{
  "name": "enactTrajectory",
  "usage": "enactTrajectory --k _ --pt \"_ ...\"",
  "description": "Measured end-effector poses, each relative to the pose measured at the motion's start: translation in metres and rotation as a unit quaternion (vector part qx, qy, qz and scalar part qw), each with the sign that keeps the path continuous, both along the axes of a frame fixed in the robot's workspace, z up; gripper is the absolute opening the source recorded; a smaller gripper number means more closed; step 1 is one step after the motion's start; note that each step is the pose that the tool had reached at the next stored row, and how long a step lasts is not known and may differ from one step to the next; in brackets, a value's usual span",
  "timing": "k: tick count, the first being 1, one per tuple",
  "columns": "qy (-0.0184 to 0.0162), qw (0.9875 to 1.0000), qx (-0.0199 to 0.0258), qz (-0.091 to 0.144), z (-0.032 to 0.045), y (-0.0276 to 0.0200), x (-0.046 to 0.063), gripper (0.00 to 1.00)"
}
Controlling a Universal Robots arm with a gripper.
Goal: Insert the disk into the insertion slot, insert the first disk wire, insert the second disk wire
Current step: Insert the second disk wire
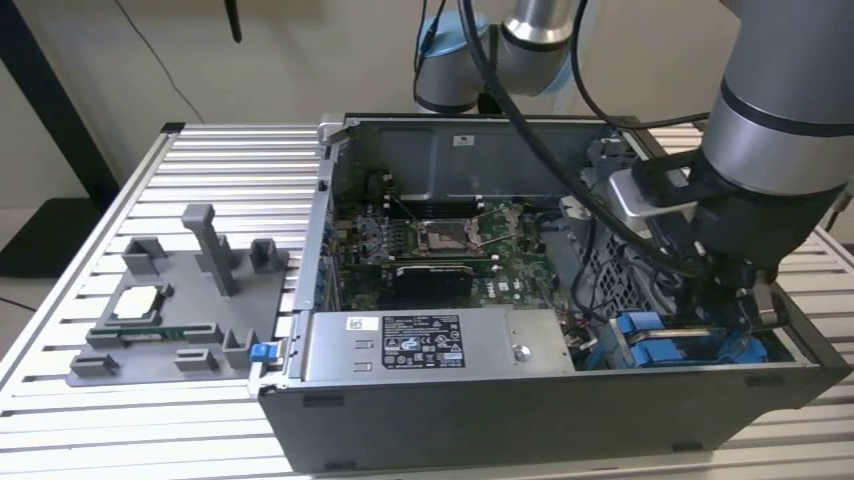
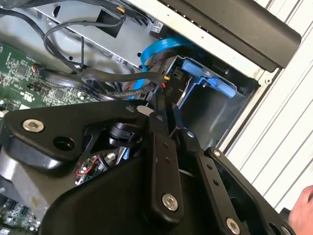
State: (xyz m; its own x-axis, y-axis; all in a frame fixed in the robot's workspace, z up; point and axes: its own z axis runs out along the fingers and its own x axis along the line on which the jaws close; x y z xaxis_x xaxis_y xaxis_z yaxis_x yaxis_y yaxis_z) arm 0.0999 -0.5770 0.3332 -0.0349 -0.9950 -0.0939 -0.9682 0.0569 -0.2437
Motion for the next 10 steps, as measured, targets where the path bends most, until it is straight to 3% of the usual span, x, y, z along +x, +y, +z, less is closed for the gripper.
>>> enactTrajectory --k 5,9,10 --pt "0.0 1.0 -0.0005 0.0 0.0194 0.0 0.0 1.0" --pt "0.0001 1.0 -0.0003 0.0 0.0197 0.0 0.0 1.0" --pt "0.0052 1.0 -0.0011 0.0 0.0198 0.0 0.001 1.0"
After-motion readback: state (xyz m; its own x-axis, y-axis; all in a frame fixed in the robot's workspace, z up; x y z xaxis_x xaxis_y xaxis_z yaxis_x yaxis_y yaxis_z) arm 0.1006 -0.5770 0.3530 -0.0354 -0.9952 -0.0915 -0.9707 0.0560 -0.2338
